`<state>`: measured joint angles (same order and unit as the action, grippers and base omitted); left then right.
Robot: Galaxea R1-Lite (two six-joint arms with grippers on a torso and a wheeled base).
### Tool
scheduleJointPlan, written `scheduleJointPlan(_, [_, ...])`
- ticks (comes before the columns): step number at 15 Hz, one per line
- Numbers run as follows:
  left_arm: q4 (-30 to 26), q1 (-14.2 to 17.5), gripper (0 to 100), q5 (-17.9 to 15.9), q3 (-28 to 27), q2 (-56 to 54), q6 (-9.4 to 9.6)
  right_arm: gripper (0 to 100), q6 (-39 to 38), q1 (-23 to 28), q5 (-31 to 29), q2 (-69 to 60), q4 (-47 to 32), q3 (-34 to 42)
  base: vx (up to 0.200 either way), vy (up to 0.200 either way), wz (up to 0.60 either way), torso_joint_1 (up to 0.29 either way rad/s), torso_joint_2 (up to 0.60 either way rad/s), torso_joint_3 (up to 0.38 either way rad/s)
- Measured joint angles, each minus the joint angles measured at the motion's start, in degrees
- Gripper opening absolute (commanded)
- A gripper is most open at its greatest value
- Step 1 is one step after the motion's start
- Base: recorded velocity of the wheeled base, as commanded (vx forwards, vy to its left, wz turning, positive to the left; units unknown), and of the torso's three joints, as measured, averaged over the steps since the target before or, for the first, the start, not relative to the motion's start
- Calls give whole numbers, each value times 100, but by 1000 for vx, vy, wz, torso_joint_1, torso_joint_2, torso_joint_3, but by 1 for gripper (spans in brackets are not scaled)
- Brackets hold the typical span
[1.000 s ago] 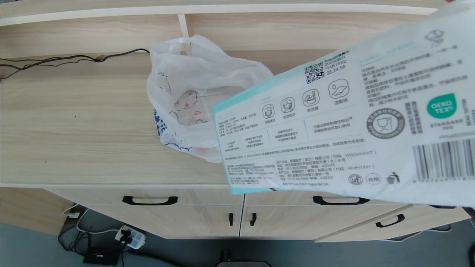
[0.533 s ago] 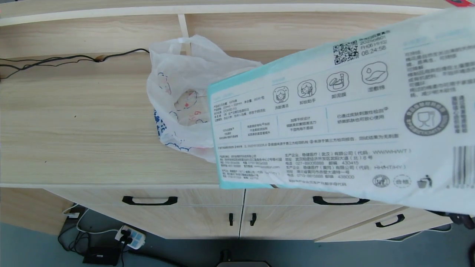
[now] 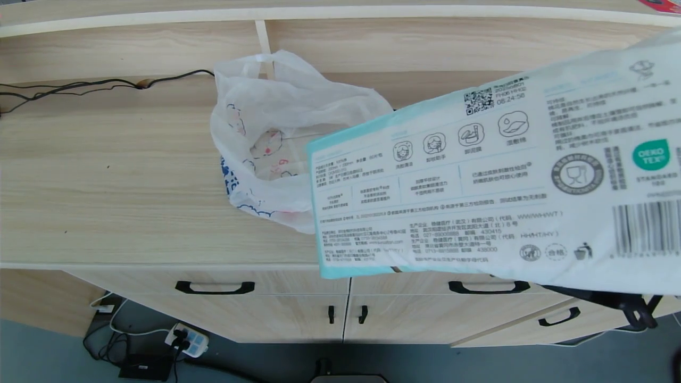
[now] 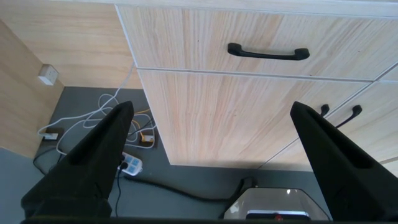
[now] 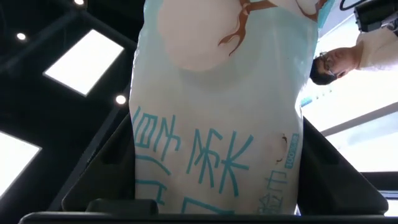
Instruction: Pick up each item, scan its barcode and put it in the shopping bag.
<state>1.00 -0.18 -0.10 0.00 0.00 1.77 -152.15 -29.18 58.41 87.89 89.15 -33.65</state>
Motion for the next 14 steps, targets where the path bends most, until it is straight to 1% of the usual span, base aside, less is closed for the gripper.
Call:
scheduleJointPlan(2, [-2, 0, 100, -1, 0, 0, 0, 0, 112, 301, 17, -123, 2, -149, 0, 0, 0, 0, 0, 0])
scheduleJointPlan(3, [-2, 0, 100, 2, 0, 0, 0, 0, 399, 483, 116, -199, 13, -234, 0, 0, 0, 0, 0, 0])
scheduleJointPlan(6, [0, 0, 100, 0, 0, 0, 0, 0, 1907, 948, 980, -479, 18, -358, 0, 0, 0, 0, 0, 0])
scheduleJointPlan(7, [0, 0, 100, 2, 0, 0, -2, 0, 2157, 1031, 1191, -568, 18, -362, 0, 0, 0, 0, 0, 0])
scheduleJointPlan(8, [0, 0, 100, 0, 0, 0, 0, 0, 2690, 1091, 1443, -683, 16, -382, 0, 0, 0, 0, 0, 0])
scheduleJointPlan(10, [1, 0, 100, 0, 0, 0, -2, 0, 4116, 1252, 1755, -947, 20, -413, 0, 0, 0, 0, 0, 0])
scheduleJointPlan(14, [1, 0, 100, 0, 0, 0, 0, 0, 6739, 1679, 1851, -1246, 11, -11, 0, 0, 0, 0, 0, 0])
